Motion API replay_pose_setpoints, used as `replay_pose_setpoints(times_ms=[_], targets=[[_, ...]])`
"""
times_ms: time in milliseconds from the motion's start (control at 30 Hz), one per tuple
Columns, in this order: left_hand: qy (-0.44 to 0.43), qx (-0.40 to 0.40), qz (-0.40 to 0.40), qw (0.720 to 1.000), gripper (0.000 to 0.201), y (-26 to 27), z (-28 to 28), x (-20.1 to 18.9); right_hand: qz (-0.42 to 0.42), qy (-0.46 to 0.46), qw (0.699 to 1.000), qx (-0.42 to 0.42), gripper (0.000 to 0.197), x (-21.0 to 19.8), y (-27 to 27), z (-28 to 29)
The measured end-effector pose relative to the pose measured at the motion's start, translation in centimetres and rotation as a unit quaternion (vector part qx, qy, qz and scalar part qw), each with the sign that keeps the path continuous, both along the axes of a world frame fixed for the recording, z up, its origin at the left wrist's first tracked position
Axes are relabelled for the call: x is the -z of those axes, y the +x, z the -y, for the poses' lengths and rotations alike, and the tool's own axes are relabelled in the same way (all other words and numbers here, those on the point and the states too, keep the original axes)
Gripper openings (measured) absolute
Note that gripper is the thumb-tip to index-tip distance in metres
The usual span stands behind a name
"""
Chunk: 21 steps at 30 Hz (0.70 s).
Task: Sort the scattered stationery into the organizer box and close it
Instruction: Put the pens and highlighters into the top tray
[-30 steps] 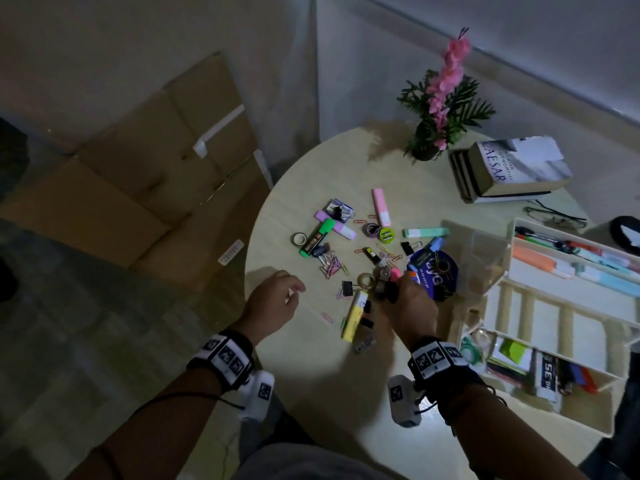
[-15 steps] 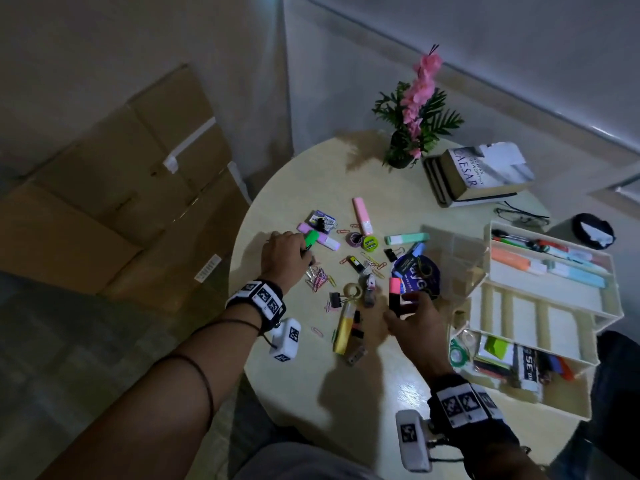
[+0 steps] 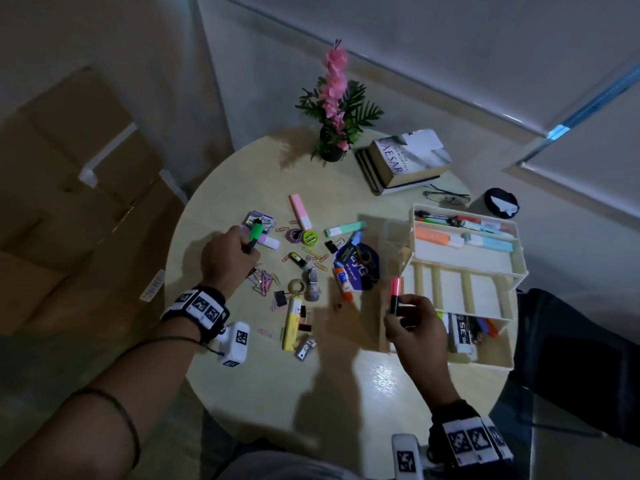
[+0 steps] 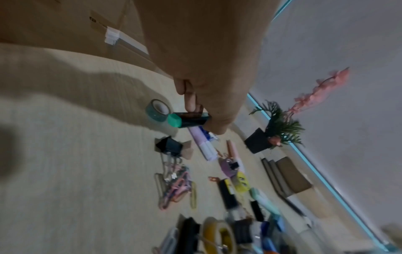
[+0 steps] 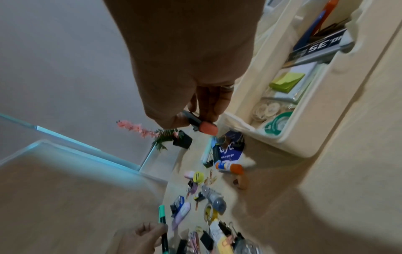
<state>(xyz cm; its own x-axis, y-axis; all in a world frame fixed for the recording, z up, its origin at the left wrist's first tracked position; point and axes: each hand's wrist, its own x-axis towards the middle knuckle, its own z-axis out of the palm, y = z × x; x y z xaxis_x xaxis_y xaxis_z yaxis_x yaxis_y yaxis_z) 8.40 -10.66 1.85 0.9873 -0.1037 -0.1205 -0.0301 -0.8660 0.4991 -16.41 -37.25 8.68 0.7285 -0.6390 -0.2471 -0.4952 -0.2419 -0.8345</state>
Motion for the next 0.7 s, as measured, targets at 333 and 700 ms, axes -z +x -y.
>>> replay_pose_setpoints(times_ms=[333,700], targets=[[-0.179,0.079,0.010,0.981,0.028,-7.7,9.3,-4.8,0.034,0.078,0.992,0.094,0.019,-1.5,-4.3,9.9],[-0.231,0.163,-0.013,0.959,0.015,-16.3,18.1,-6.8,-0.048,-0.050,0.997,0.030,0.019,3.2,-4.7,23.0]])
